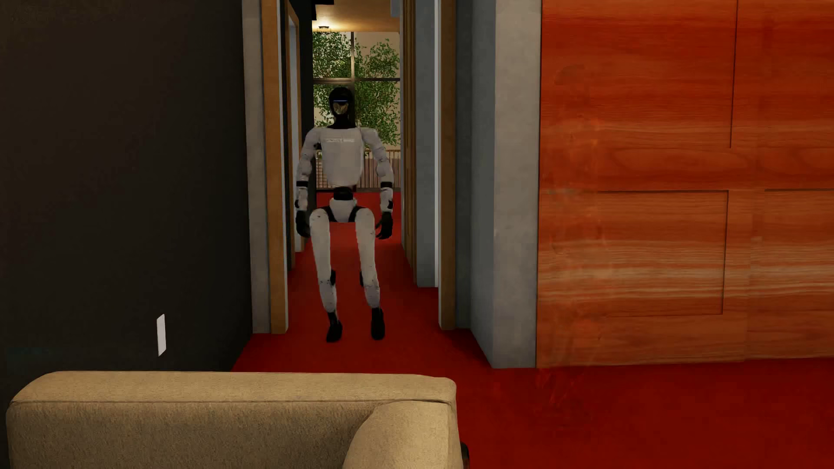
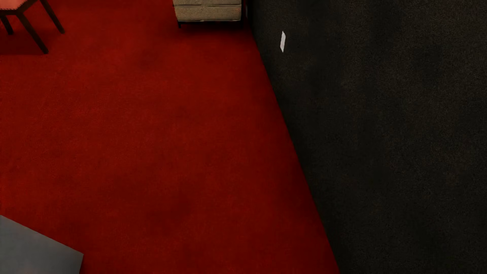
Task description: Go around the corner
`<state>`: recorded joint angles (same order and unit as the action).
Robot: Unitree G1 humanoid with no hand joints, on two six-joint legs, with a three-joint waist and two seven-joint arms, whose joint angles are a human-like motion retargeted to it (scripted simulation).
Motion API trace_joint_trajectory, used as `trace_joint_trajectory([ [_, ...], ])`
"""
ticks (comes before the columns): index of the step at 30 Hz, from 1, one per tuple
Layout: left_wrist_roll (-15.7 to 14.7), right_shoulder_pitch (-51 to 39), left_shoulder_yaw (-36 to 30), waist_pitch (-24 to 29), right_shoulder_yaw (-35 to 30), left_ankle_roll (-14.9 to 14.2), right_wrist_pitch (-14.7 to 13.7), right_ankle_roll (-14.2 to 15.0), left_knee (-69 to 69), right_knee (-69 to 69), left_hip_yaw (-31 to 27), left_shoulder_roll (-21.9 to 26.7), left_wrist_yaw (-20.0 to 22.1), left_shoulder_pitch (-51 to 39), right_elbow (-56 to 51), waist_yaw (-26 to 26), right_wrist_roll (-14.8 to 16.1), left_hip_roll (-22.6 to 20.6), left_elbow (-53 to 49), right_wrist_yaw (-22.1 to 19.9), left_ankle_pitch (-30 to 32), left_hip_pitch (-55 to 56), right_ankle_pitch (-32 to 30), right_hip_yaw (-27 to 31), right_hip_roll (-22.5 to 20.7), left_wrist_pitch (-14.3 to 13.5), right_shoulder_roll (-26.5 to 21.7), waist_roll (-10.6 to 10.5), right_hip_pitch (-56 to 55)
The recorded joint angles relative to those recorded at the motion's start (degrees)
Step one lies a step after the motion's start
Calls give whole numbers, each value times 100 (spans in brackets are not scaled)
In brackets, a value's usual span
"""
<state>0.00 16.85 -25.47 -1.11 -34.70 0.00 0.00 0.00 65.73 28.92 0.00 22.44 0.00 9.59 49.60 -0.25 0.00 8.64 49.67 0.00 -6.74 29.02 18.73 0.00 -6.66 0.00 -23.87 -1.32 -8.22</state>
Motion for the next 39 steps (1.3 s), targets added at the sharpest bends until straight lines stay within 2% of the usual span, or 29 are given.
trace_joint_trajectory([
  [3, 0, 38, 107, 98, 7, 0, 0, 0, 1401, 14, 0, -8, 0, 130, -45, 416, 0, -187, -167, 0, -793, 864, 158, 0, 142, 0, -88, 202, 317],
  [6, 0, -26, 61, 162, 59, 0, 0, 0, 1213, 99, 0, -24, 0, 277, -48, 758, 0, -404, -87, 0, -449, 1437, 314, 0, 292, 0, -150, 323, 549],
  [9, 0, -207, -181, 217, 45, 0, 0, 0, 33, 70, 0, -46, 0, 375, -24, 982, 0, -520, 240, 0, 78, 1656, 394, 0, 398, 0, -175, 340, 869],
  [12, 0, -356, -412, 221, -28, 0, 0, 0, -1786, 29, 0, -35, 0, 482, -77, 1190, 0, -486, 488, 0, 726, 1318, 351, 0, 446, 0, -118, 279, 1176],
  [15, 0, -391, -433, 56, -146, 0, 0, 0, -3512, 77, 0, -16, 0, 651, -303, 1388, 0, -355, 547, 0, 596, 595, 252, 0, 461, 0, 6, 211, 1338],
  [17, 0, -315, -470, -130, -128, 0, 0, 0, -3936, 75, 0, -38, 0, 778, -460, 1359, 0, -297, 669, 0, 707, 155, 126, 0, 542, 0, 122, 158, 1498],
  [19, 0, -164, -621, -212, 14, 0, 0, 0, -3620, 263, 0, -65, 0, 775, -476, 1051, 0, -480, 911, 0, 1106, 172, -369, 0, 696, 0, 309, 266, 1644],
  [21, 0, -12, -839, -176, 27, 0, 0, 0, -3230, 1035, 0, -31, 0, 548, -288, 823, 0, -739, 1076, 0, 874, 63, -1223, 0, 875, 0, 474, 433, 1383],
  [22, 0, 118, -121, -247, 219, 0, 0, 0, -3229, 1797, 0, 20, 0, 503, -266, 944, 0, -954, 822, 0, 600, -24, -1403, 0, 1036, 0, 572, 600, 860],
  [24, 0, 78, 127, -139, -92, 0, 0, 0, -3333, 3466, 0, 122, 0, 357, -461, 1154, 0, -1150, -70, 0, 141, -588, -1204, 0, 1132, 0, 361, 639, -26],
  [25, 0, -5, 226, -95, -161, 0, 0, 0, -3422, 4018, 0, 151, 0, 314, -535, 1057, 0, -1243, -567, 0, 38, -919, -1157, 0, 1208, 0, 228, 588, -335],
  [27, 0, -128, 447, -104, 144, 0, 0, 0, -3467, 4396, 0, 136, 0, 190, -508, 646, 0, -1362, -1300, 0, -55, -1373, -1541, 0, 1307, 0, 42, 398, -904],
  [30, 0, -231, 571, -25, 955, 0, 0, 0, -3485, 3403, 0, 85, 0, -74, -390, 338, 0, -1446, -1937, 0, -250, -1934, -2766, 0, 1225, 0, -149, 159, -1679],
  [31, 0, -274, 559, 8, 1049, 0, 0, 0, -3507, 2832, 0, 86, 0, -114, -371, 307, 0, -1442, -2094, 0, -333, -2135, -2915, 0, 1164, 0, -213, 113, -1856],
  [33, 0, -342, 465, 45, 975, 0, 0, 0, -3556, 1660, 0, 134, 0, -88, -355, 202, 0, -1378, -2256, 0, -493, -2524, -2561, 0, 1072, 0, -305, 66, -2043],
  [35, 0, -318, 303, 49, 854, 0, 0, 0, -3587, 553, 0, 161, 0, 8, -361, 37, 0, -1260, -1993, 0, -642, -2856, -1704, 0, 1007, 0, -310, 29, -1967],
  [37, 0, -186, 138, 21, 851, 0, 0, 0, -3545, -118, 0, 111, 0, 112, -368, -152, 0, -1133, -1238, 0, -776, -3083, -985, 0, 975, 0, -226, -14, -1788],
  [39, 0, -6, 47, -46, 817, 0, 0, 0, -3451, -174, 0, 60, 0, 269, -309, -271, 0, -991, -272, 0, -827, -3239, -837, 0, 905, 0, -71, -21, -1635],
])
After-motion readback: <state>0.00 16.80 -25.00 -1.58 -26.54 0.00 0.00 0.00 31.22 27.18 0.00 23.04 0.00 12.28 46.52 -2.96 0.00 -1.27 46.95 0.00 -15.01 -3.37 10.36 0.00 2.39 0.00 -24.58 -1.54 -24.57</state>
